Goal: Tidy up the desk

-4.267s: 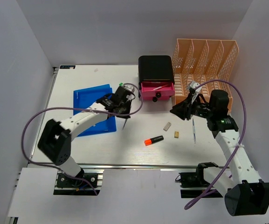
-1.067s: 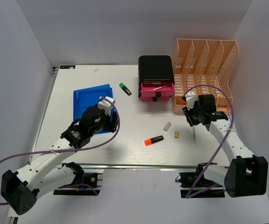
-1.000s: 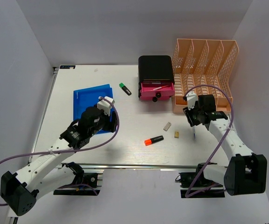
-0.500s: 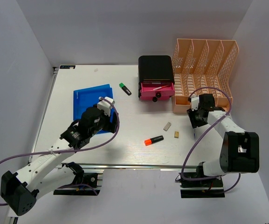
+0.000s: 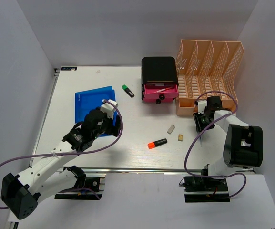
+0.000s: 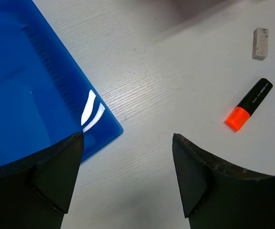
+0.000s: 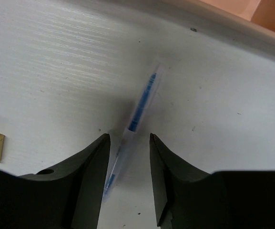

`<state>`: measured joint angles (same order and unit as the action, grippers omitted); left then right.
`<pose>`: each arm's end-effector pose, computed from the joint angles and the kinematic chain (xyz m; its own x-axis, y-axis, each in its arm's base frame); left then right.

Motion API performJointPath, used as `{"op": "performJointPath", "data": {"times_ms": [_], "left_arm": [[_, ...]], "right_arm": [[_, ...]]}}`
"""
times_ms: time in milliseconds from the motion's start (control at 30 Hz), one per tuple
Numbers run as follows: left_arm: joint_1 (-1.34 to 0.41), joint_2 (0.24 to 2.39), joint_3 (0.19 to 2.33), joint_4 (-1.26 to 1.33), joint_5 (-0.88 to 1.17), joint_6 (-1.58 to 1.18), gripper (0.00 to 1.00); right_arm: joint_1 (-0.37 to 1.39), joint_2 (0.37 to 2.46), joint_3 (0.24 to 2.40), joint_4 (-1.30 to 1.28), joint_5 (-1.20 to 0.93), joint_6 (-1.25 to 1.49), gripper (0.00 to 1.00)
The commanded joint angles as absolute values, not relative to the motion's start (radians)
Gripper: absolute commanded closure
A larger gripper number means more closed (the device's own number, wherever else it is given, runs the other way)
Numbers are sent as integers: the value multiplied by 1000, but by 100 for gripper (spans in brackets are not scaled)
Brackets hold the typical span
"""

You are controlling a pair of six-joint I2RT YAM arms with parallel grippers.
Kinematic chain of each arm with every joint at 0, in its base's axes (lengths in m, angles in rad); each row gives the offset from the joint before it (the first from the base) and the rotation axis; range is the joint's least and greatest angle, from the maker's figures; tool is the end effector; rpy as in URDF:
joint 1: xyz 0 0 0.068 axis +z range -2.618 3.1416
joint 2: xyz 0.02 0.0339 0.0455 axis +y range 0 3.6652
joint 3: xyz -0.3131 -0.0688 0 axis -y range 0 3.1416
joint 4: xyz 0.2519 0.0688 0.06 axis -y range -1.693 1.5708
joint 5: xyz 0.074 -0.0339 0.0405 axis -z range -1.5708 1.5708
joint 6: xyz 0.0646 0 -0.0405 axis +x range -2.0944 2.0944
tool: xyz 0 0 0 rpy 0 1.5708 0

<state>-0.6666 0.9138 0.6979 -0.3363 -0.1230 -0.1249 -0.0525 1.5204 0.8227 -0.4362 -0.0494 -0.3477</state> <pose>0.1662 -0.1207 0.2936 -0.4753 0.2166 -0.8528 0.4761 0.8784 -0.0422 0.2942 -0.0123 0.1848 -0.8614 -0.2955 -0.4131 -0.2786 0.9549 -0.1021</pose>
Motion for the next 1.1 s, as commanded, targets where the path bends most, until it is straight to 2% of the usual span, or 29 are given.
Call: {"op": "performJointPath", "data": {"times_ms": [0, 200, 467, 633, 733, 900, 1067], "left_arm": [[-663, 919, 690, -331, -129, -117, 15], [-663, 931, 692, -331, -130, -117, 15], [-663, 942, 687, -330, -132, -118, 15], [-663, 951, 684, -327, -132, -118, 15], [-663, 946, 680, -325, -115, -118, 15], [-672, 934, 667, -305, -78, -107, 14], [-672, 937, 666, -302, -77, -101, 14]], "right_arm": [[-58, 1531, 845, -405, -78, -359, 56], [-58, 1535, 798, -376, -55, -371, 61], [-63, 1543, 755, -365, -46, -394, 74], [-61, 1517, 764, -394, -74, -413, 89], [-63, 1473, 773, -441, -115, -439, 94], [-58, 1332, 862, -648, -383, -564, 99], [-45, 1255, 1023, -943, -665, -751, 100]]}}
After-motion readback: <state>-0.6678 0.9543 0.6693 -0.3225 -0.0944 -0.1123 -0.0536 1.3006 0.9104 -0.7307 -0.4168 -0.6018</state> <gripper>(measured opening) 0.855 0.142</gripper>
